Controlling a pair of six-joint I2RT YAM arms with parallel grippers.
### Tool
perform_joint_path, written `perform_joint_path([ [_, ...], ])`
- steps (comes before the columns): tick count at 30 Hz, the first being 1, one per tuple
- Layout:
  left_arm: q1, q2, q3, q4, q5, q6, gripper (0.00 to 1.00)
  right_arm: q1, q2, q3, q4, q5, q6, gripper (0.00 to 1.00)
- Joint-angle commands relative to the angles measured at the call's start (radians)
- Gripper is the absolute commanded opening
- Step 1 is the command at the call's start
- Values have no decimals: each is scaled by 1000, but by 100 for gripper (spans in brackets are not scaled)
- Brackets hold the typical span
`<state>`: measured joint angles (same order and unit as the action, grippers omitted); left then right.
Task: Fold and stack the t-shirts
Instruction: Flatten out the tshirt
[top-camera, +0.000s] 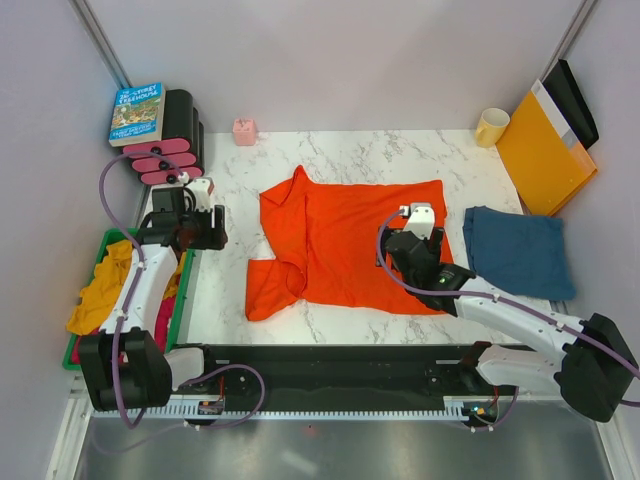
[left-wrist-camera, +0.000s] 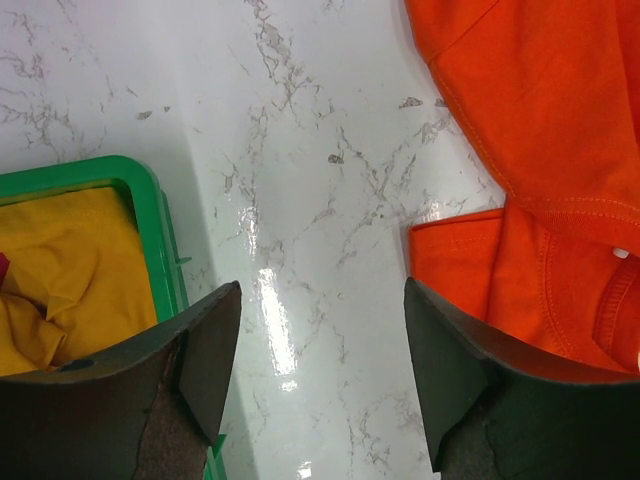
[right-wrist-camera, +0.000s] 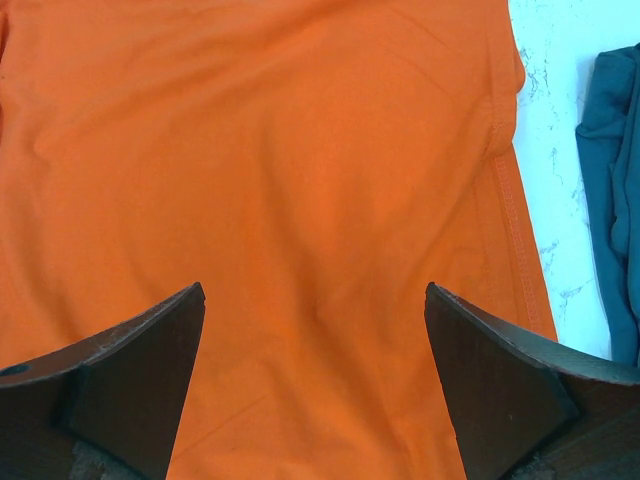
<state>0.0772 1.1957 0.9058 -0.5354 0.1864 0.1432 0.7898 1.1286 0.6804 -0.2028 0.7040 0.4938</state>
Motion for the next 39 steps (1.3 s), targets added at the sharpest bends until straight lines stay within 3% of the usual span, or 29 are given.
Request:
perform_joint_path([
  [1,3,-30,1,38,45,36,73,2,13,19,19,5,9,98],
  [10,-1,47,70,38,87,107,72,3,71,48,37,9,-27,98],
  [20,-65,465,382,17,57,56,68,0,59,110,-23,28,-34,98],
  [28,-226,838,744,-26,33,39,63,3,69,133,-66,58,-34,98],
  [35,-266,1027,975,-41,67,-45,56,2,102,163,-98,80,-35,98],
  [39,-275,1052,989,-46,82,-67,53,2,117,169,-99,80,-40,98],
])
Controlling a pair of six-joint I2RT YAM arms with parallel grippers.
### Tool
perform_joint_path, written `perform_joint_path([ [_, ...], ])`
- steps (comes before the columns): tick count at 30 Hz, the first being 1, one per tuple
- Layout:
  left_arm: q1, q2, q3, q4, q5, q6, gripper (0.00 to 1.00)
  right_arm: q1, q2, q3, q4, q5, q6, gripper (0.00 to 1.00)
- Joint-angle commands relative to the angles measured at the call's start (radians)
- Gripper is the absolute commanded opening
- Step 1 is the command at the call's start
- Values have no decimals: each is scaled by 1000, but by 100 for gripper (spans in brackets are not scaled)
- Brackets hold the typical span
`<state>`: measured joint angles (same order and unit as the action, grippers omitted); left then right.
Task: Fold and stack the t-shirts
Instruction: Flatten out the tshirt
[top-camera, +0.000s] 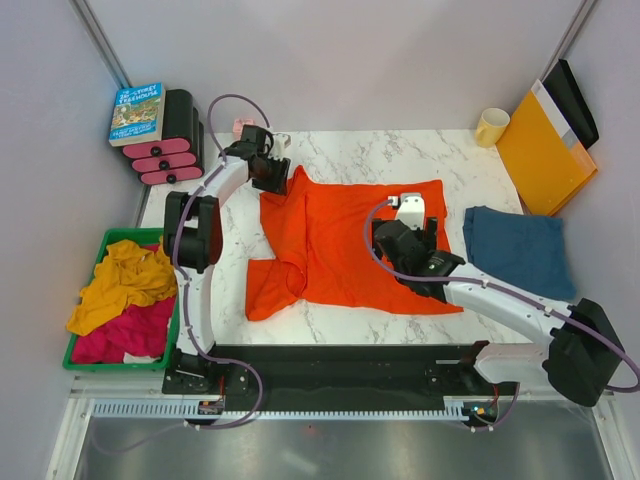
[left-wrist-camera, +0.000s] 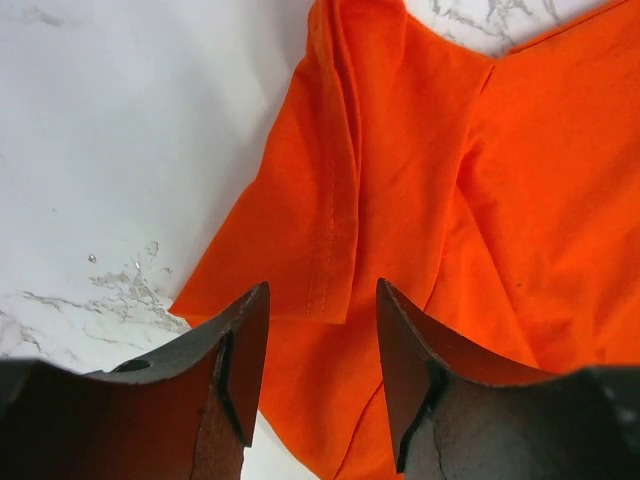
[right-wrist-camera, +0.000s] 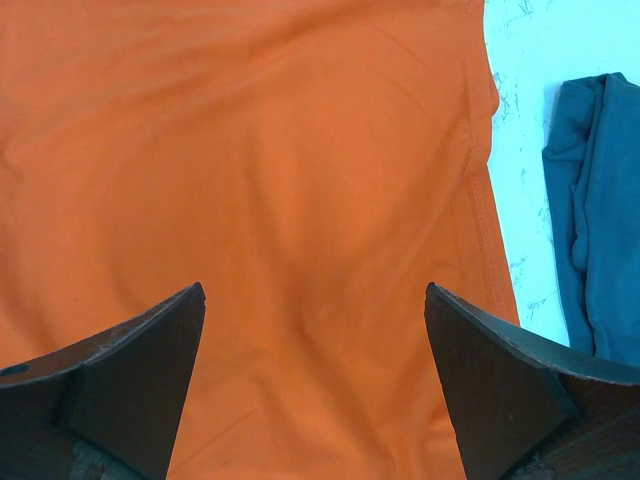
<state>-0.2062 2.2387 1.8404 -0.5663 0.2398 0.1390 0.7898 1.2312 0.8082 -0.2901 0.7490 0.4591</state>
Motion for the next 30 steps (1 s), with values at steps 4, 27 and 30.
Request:
perform_joint_path([
  [4,2,19,43,-15,13,-67,53,2,36,48,-9,36,-10,98],
  [27,-15,58,-27,-47,-108,-24,52,3,60,29,9,26,13,98],
  [30,-16,67,-24,-53,-120,-16,49,3,59,23,11,26,15,98],
])
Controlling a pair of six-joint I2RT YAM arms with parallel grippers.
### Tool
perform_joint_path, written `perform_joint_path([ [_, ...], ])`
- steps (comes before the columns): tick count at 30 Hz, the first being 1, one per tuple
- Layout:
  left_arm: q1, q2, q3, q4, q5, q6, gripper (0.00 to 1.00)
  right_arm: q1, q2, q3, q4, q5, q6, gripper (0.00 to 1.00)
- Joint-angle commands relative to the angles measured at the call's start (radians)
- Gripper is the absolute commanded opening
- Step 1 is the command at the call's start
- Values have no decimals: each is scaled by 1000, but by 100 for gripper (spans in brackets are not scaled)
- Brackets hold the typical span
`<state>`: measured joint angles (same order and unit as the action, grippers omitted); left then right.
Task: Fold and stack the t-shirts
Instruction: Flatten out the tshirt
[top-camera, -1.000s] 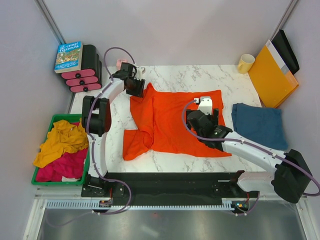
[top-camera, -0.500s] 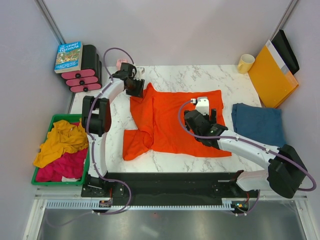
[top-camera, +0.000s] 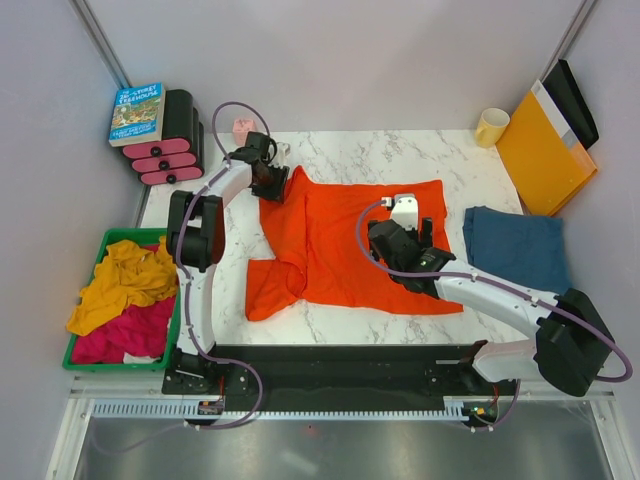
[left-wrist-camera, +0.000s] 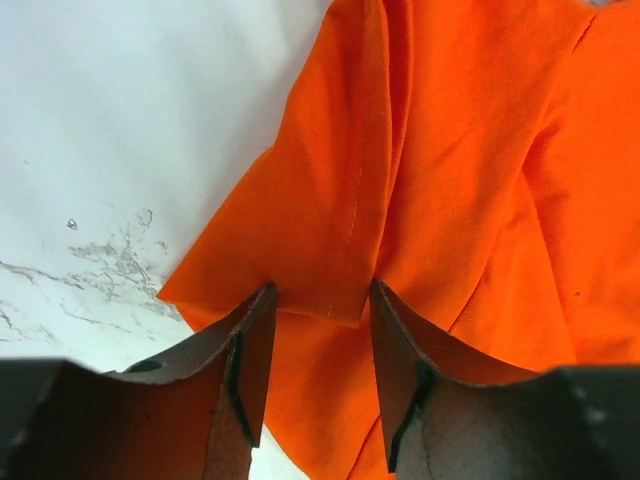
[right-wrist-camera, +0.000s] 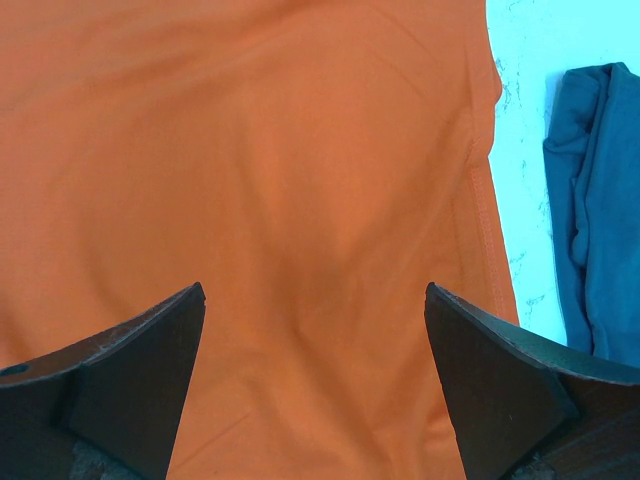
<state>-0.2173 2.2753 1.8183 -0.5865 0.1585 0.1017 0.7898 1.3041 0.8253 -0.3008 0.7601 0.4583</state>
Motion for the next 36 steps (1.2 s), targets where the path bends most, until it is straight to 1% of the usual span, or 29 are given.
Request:
perform_joint_path([
  [1,-4,32,-4,-33,-40,21,43,3,-14,6,20,13,17,98],
  [3,-5,29,-7,-35,-39,23,33,2,-16,2,22,15,16,98],
  [4,-5,27,-8,-35,-37,21,23,3,-17,0,22,16,17,98],
  [6,-5,17,-13,-35,-34,23,11,2,-17,-5,25,24,20,98],
  [7,-5,12,-16,-35,-31,21,2,3,-17,-5,25,36,31,98],
  [10,-5,-19,-28,-33,-14,29,2,-15,4,3,28,35,45,98],
  [13,-4,-66,-45,-33,6,32,2,-87,47,35,29,16,27,98],
  [15,-5,-95,-62,-35,30,36,2,-200,76,77,37,1,10,98],
  [16,-5,-120,-66,-33,35,35,2,-252,118,96,43,-16,5,98],
  [17,-7,-131,-73,-33,44,36,2,-347,145,138,52,-46,-18,98],
  [18,-8,-140,-83,-35,49,41,2,-388,174,161,90,-68,-38,98],
  [19,-10,-155,-86,-33,52,43,2,-421,245,187,106,-86,-59,98],
  [20,-11,-158,-91,-33,52,44,2,-473,286,252,115,-93,-82,98],
  [21,-14,-161,-99,-33,46,50,2,-491,329,291,115,-94,-93,98],
  [22,-16,-165,-102,-32,44,52,2,-506,409,329,115,-100,-101,98],
  [23,-16,-168,-105,-33,44,53,2,-532,446,401,111,-111,-102,98],
  [25,-14,-172,-117,-33,44,55,2,-547,538,466,109,-168,-109,93],
  [26,-16,-174,-120,-33,44,55,2,-557,566,527,109,-191,-109,91],
  [27,-16,-175,-126,-33,44,55,2,-558,590,553,108,-212,-106,87],
  [29,-16,-178,-132,-33,42,53,2,-561,653,618,104,-228,-96,83],
  [30,-14,-180,-134,-33,42,53,2,-564,673,636,101,-231,-84,78],
  [36,-16,-189,-139,-33,39,55,2,-609,799,762,71,-278,-30,77],
])
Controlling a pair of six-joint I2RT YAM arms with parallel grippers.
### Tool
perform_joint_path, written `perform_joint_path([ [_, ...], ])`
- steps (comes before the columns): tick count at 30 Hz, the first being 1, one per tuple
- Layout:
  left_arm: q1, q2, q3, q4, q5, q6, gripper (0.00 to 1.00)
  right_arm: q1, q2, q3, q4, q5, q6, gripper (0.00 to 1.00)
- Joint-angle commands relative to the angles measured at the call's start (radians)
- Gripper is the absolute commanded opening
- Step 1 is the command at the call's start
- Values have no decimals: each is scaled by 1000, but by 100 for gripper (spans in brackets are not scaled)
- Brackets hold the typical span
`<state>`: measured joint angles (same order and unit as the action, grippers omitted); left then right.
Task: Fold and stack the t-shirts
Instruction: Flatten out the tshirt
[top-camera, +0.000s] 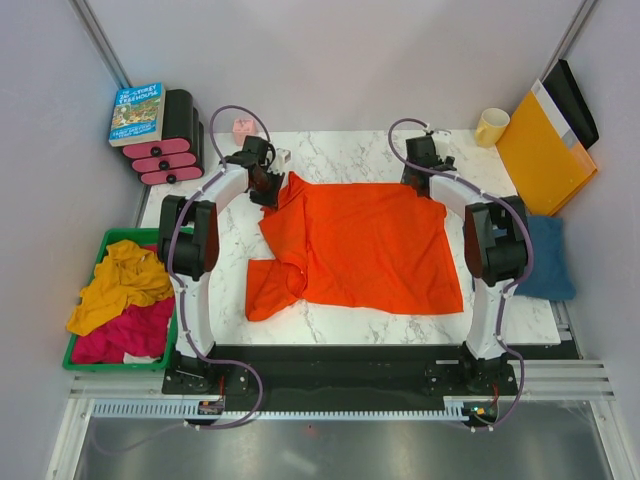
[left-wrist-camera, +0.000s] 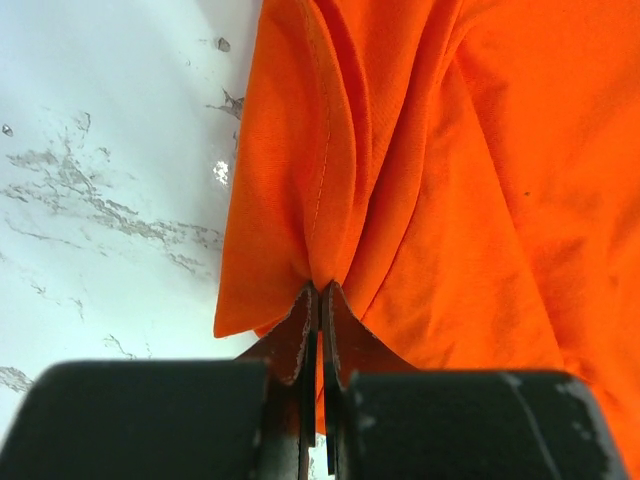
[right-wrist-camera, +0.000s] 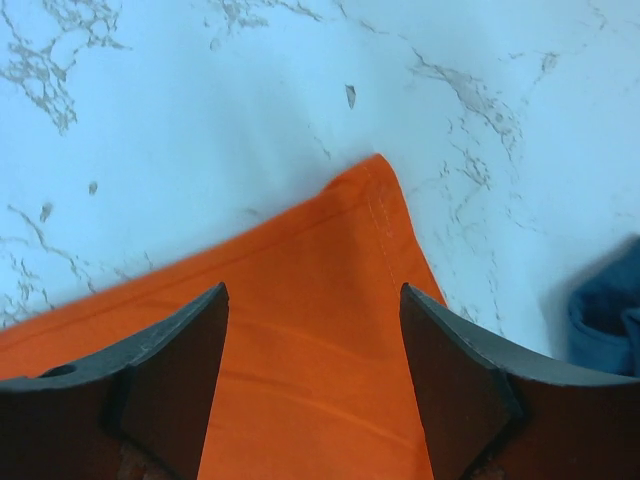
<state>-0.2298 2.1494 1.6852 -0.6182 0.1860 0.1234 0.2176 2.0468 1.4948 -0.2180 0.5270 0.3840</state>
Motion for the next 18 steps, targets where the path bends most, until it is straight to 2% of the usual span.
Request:
perform_joint_path([
  [1,-3,-65,-7,-3,10,35,2,-41,84,125,-17,-50,47,77],
  [9,-3,-60,-2,-3,10,44,2,-80,236,306,-135,-70,52,77],
  [18,-2,-49,10,-6,10,39,2,-90,300,340,-193,-97,82,77],
])
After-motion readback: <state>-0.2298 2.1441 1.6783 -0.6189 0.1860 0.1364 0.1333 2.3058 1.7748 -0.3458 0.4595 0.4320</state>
